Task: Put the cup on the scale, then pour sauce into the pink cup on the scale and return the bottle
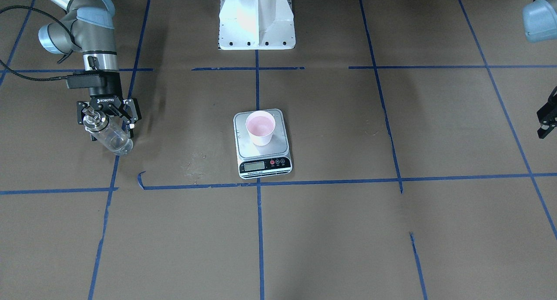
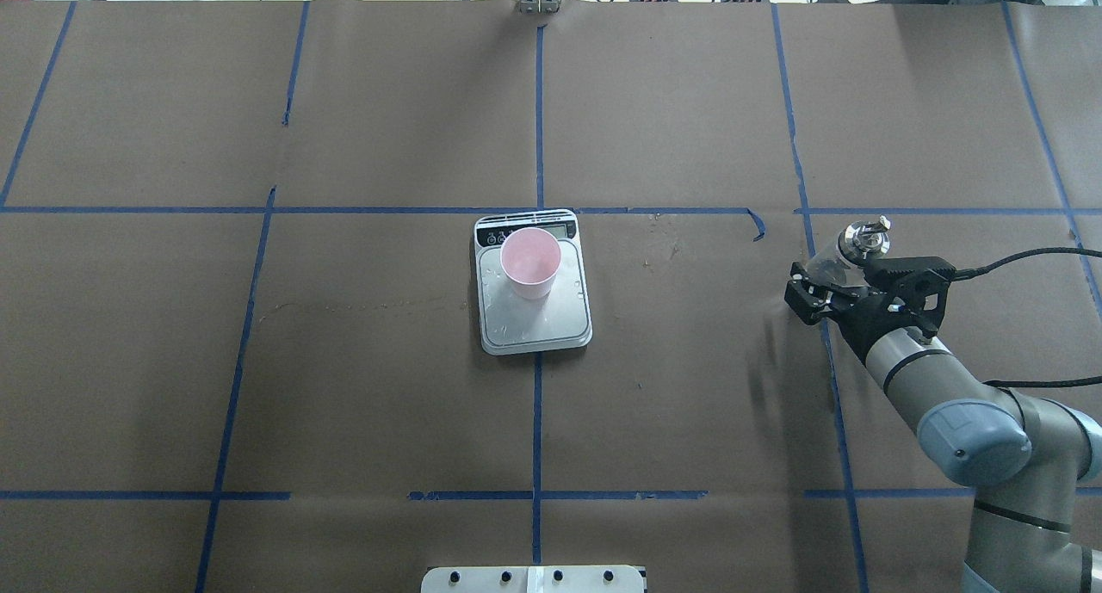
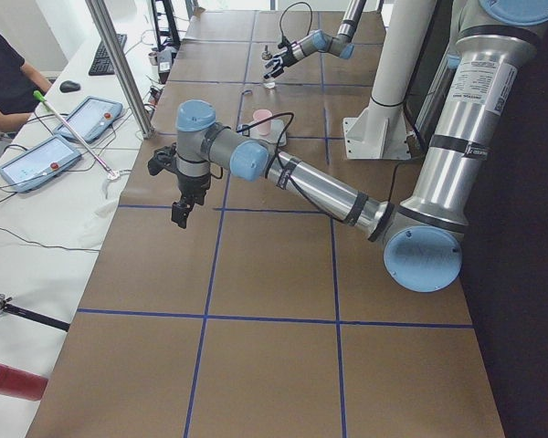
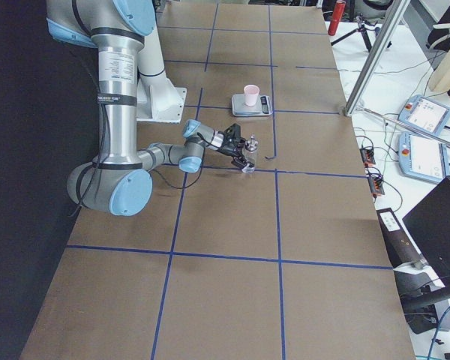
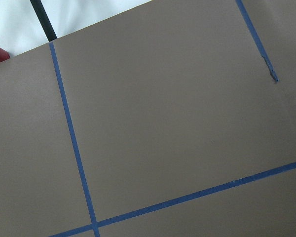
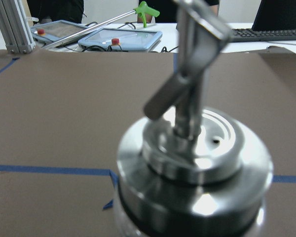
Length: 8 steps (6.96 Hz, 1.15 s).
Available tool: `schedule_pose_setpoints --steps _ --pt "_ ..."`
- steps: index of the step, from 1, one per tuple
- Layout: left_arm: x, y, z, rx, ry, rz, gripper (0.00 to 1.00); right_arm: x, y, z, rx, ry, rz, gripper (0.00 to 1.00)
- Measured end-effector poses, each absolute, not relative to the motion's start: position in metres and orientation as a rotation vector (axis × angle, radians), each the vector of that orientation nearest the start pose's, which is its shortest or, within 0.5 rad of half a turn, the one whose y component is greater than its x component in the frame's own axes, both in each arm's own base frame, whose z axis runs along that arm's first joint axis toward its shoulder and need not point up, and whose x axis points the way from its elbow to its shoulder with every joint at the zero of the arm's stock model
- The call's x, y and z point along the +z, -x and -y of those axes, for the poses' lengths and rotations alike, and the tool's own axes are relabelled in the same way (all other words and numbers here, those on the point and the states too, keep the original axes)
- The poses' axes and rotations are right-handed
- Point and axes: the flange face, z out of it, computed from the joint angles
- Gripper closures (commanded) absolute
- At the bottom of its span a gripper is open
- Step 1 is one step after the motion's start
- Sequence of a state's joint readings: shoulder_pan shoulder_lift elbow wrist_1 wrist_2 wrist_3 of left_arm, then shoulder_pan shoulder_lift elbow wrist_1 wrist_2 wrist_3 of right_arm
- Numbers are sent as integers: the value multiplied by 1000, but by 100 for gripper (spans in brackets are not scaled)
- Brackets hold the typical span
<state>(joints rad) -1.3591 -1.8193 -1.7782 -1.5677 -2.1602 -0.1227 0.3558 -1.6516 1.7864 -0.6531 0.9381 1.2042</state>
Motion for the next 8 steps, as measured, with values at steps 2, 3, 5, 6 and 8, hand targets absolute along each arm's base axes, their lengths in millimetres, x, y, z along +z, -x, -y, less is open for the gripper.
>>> schedule_pose_setpoints --steps 2,3,5,6,8 --pt "430 -46 585 219 -342 -646 0 479 349 322 229 -754 759 0" --pt "429 -46 585 220 -344 -647 0 462 340 312 175 -666 730 0" --pt "428 -45 585 220 -346 -647 0 418 311 306 81 -455 684 0" --pt "428 -45 585 220 -347 -647 0 404 277 320 30 -364 693 0" --pt "426 -44 583 221 -352 -648 0 400 193 356 -91 -193 784 0"
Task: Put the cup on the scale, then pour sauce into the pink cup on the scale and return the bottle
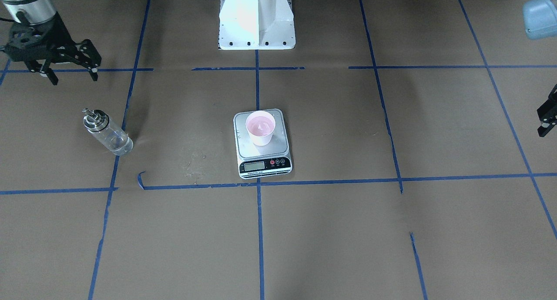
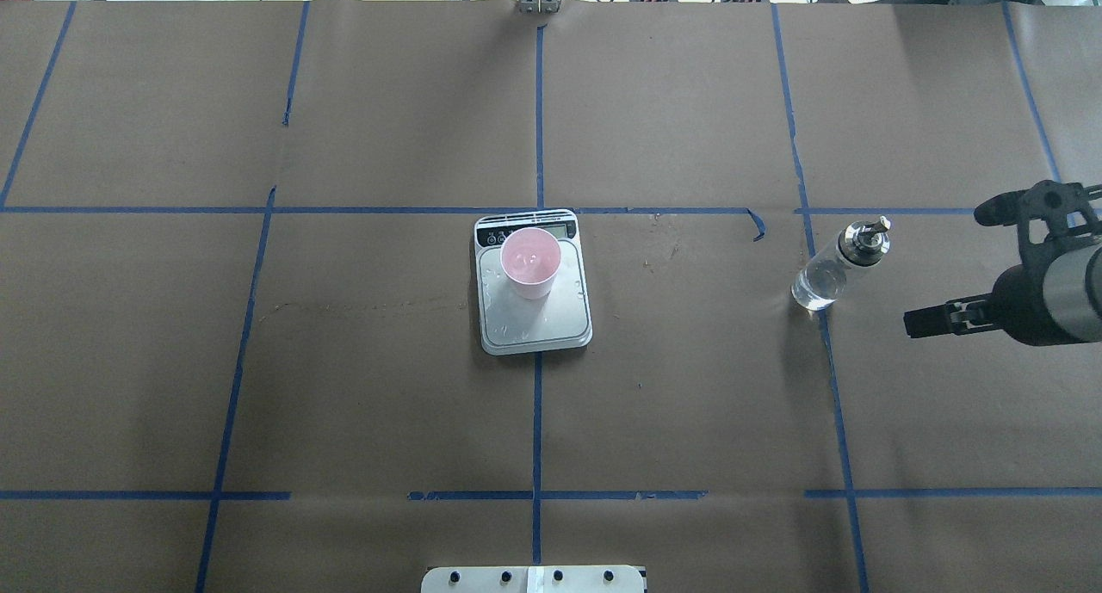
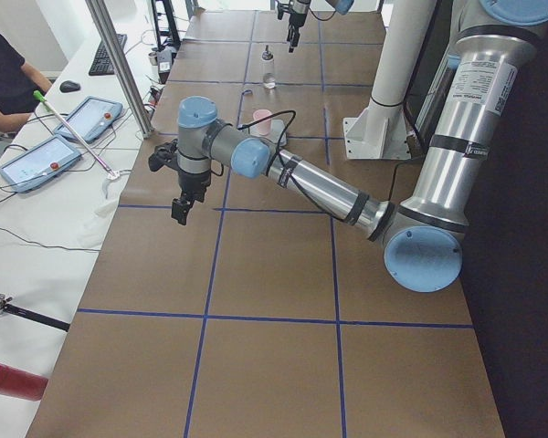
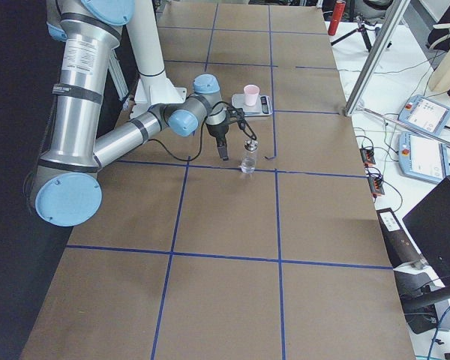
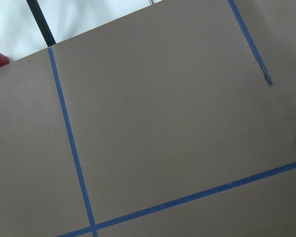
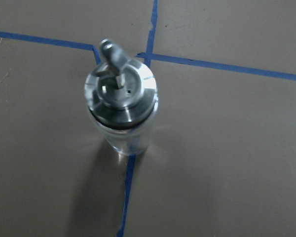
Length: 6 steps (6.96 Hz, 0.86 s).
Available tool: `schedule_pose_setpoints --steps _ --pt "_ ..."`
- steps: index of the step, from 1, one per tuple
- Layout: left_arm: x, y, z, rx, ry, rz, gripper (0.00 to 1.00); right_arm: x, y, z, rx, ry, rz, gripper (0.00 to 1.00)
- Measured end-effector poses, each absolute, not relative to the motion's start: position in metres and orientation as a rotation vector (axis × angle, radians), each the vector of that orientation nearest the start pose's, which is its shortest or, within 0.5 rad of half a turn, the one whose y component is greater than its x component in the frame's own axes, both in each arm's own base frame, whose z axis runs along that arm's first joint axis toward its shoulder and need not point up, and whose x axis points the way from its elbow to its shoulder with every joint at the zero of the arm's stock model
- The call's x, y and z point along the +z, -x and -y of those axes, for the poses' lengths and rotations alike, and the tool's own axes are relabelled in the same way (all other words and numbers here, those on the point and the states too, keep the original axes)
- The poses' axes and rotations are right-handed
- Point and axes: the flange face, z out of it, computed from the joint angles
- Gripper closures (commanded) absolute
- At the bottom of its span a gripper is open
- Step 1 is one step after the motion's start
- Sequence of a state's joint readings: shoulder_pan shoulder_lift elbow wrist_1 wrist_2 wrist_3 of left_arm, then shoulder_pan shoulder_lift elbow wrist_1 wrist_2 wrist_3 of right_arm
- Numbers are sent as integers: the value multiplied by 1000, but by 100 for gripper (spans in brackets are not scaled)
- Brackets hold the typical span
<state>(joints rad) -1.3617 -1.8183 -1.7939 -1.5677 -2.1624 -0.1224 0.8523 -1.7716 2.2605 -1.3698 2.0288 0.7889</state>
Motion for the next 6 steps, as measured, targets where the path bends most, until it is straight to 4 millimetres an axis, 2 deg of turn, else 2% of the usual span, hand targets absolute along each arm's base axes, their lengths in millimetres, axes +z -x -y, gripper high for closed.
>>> schedule_pose_setpoints --steps 1,3,5,6 --pt "425 -44 583 222 -353 -649 0 403 154 377 -131 -140 853 0" --pt "427 -44 582 225 -352 -648 0 425 103 425 -186 -109 916 0" --pt "449 -39 571 217 -322 -643 0 473 51 469 -280 -145 882 0" --pt "464 -23 565 188 -307 -635 0 501 19 482 -302 -163 866 0"
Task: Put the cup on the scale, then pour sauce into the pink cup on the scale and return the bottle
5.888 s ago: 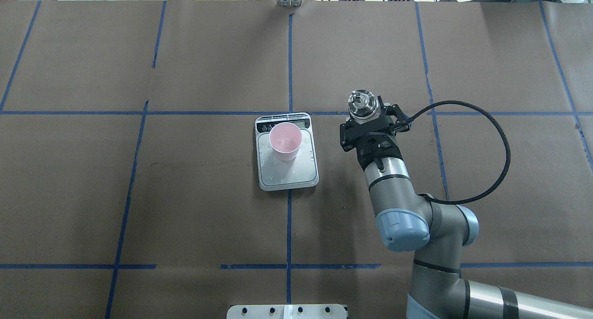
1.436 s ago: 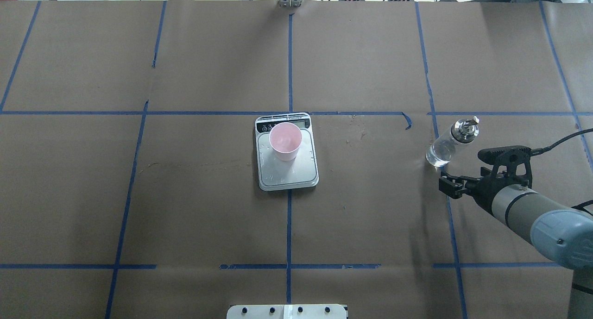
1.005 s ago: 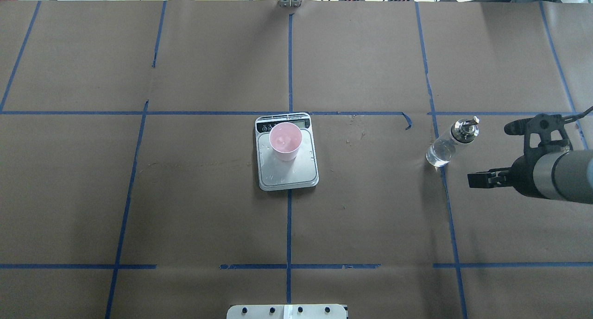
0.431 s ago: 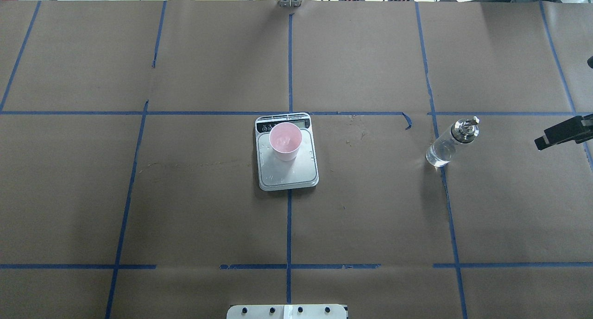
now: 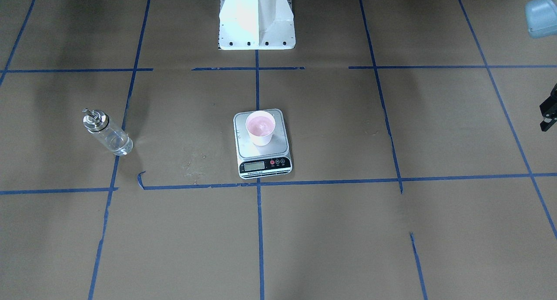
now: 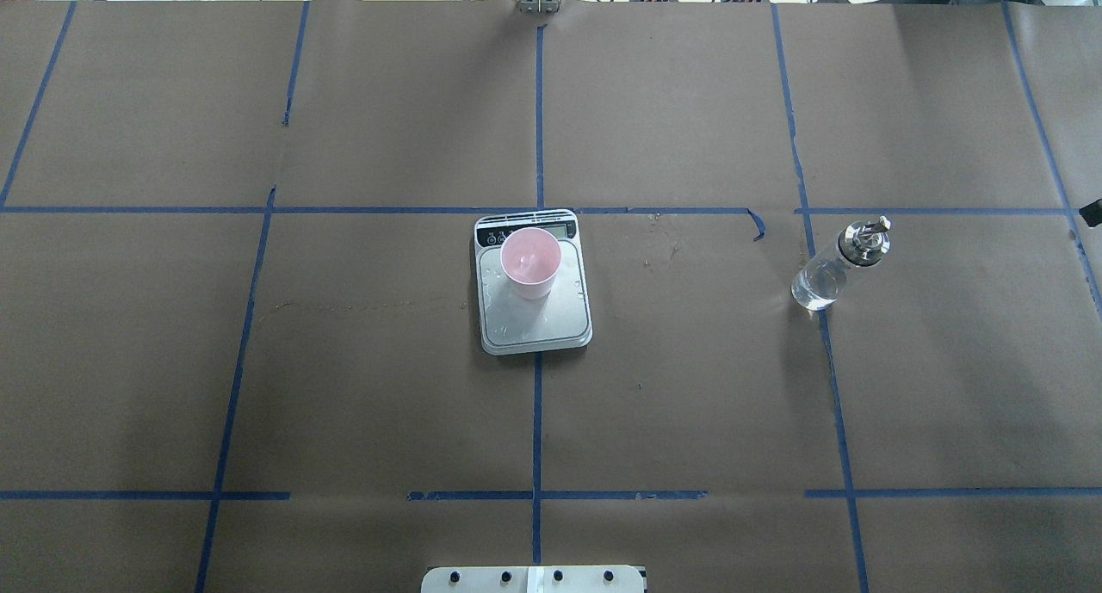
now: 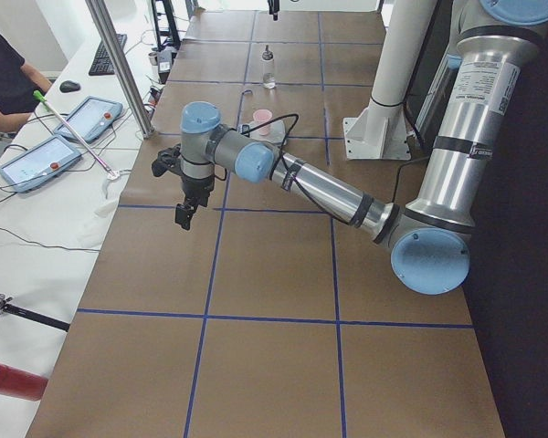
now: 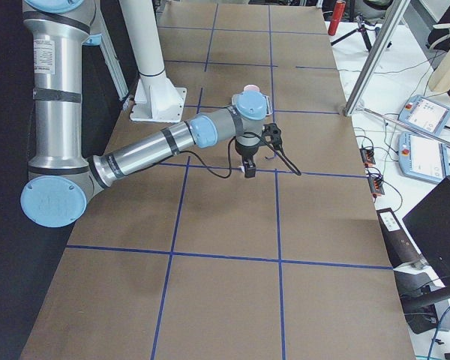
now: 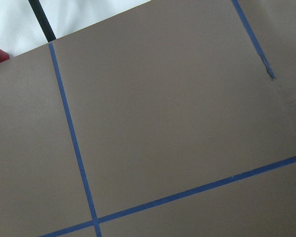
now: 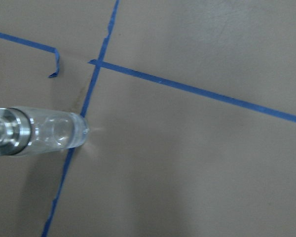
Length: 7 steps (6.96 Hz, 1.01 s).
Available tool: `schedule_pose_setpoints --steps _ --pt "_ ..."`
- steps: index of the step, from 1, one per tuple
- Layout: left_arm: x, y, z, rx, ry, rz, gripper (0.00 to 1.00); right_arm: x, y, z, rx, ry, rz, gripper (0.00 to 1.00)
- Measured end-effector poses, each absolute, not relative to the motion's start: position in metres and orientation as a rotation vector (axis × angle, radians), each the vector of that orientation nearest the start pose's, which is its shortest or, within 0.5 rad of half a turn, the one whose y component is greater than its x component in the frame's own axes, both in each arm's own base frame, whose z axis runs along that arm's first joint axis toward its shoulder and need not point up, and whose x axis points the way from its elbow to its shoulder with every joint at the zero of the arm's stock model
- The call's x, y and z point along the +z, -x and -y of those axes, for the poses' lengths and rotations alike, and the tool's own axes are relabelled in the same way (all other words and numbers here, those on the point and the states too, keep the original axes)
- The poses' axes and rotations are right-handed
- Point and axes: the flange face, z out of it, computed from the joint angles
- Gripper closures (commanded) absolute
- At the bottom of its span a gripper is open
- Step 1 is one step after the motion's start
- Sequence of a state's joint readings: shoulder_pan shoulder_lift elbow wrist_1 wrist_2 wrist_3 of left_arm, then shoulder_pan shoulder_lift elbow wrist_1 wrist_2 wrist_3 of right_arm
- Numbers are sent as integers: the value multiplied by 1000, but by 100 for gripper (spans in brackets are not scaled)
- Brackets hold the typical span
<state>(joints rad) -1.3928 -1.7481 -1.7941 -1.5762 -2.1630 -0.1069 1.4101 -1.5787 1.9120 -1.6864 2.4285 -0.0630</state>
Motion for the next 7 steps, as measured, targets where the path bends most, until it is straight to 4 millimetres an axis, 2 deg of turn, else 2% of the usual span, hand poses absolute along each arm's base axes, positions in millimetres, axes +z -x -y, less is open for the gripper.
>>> schedule_pose_setpoints --steps 1,2,3,4,5,7 --pt "484 8 560 163 -304 -619 0 535 -13 489 -303 -168 856 0" --pt "510 36 550 169 -289 -622 0 562 -36 488 -292 -159 844 0" --pt "534 57 537 163 -267 -662 0 585 -48 482 -276 -135 802 0" --pt "553 69 525 143 -242 -707 0 607 -57 474 -262 -100 735 0" --pt "572 74 518 128 -217 -728 0 614 -61 473 -255 -86 696 0" --pt "595 76 509 111 -179 -736 0 615 -60 473 -173 -55 703 0"
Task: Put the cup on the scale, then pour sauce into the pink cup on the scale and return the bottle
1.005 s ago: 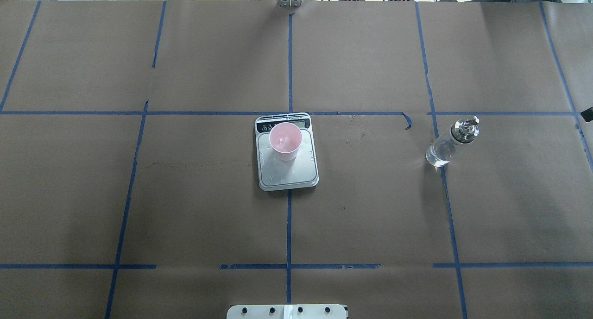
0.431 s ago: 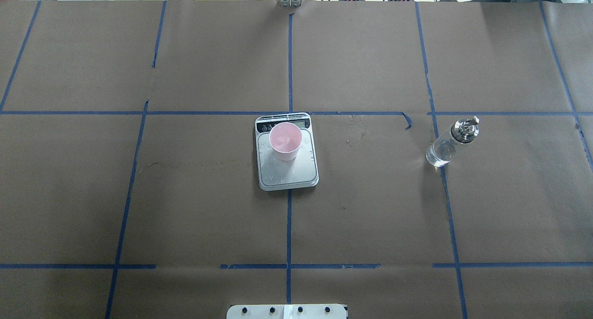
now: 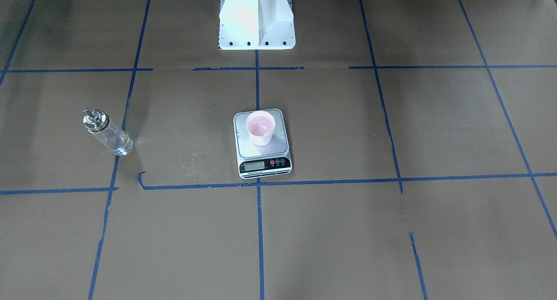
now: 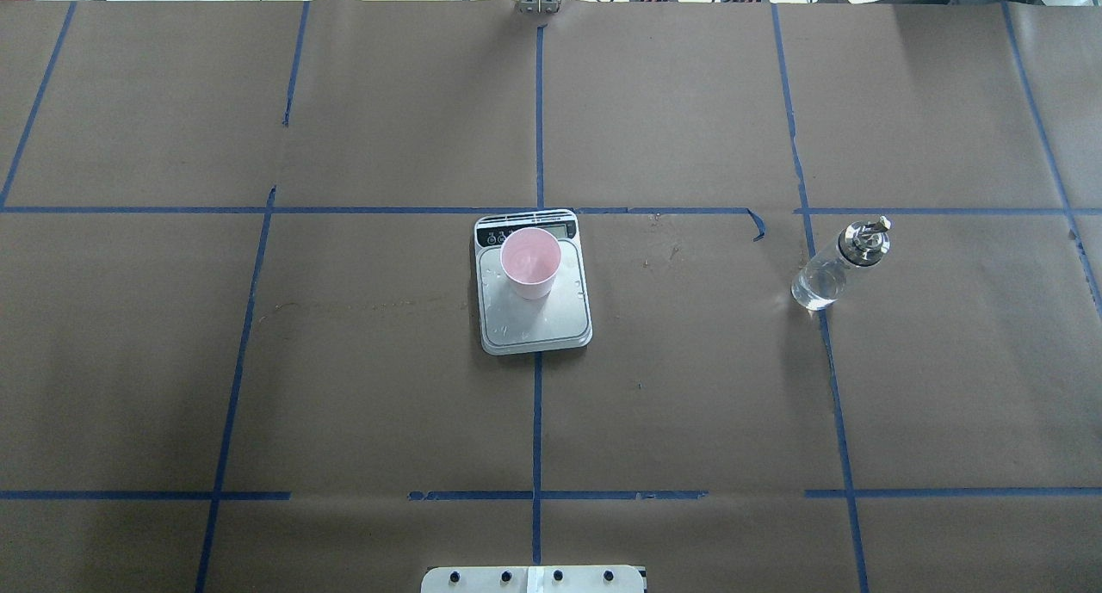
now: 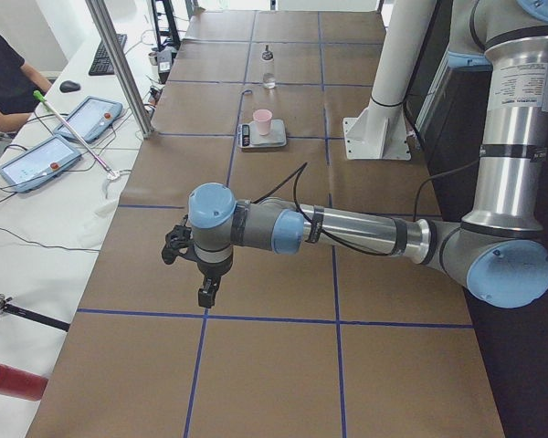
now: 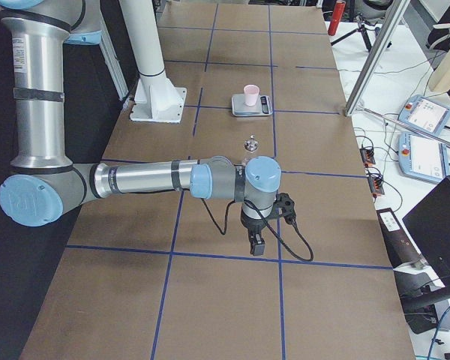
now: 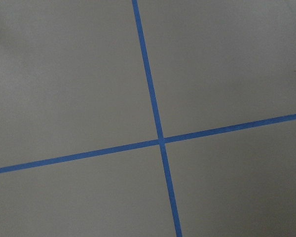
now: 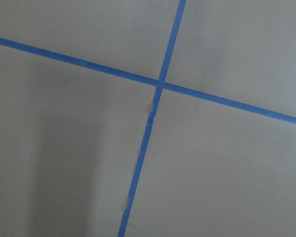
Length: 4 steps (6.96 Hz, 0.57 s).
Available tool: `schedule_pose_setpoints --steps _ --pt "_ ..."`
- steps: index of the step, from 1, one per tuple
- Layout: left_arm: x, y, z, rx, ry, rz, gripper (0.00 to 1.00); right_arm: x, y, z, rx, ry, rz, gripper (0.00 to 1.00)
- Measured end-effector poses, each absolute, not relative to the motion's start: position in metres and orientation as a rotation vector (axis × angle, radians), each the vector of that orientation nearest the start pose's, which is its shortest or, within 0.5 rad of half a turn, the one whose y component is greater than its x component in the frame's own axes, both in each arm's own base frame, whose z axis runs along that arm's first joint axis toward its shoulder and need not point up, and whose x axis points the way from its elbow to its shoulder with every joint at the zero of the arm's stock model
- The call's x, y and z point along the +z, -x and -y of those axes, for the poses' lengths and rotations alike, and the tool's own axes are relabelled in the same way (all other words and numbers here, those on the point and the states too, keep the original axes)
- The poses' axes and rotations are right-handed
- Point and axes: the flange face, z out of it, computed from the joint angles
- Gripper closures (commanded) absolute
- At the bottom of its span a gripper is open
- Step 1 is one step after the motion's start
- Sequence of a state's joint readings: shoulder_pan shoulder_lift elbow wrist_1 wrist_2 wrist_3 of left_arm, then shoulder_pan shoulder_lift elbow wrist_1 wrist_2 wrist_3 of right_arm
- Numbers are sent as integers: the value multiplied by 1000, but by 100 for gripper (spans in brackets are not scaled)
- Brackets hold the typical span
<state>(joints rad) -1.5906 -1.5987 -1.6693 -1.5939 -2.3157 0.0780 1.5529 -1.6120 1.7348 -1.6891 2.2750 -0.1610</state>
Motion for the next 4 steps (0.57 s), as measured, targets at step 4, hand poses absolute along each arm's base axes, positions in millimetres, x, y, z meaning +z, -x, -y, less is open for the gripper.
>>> schedule_pose_setpoints --steps 4 --pt "639 76 502 87 -102 -740 0 612 -55 473 -74 -16 779 0"
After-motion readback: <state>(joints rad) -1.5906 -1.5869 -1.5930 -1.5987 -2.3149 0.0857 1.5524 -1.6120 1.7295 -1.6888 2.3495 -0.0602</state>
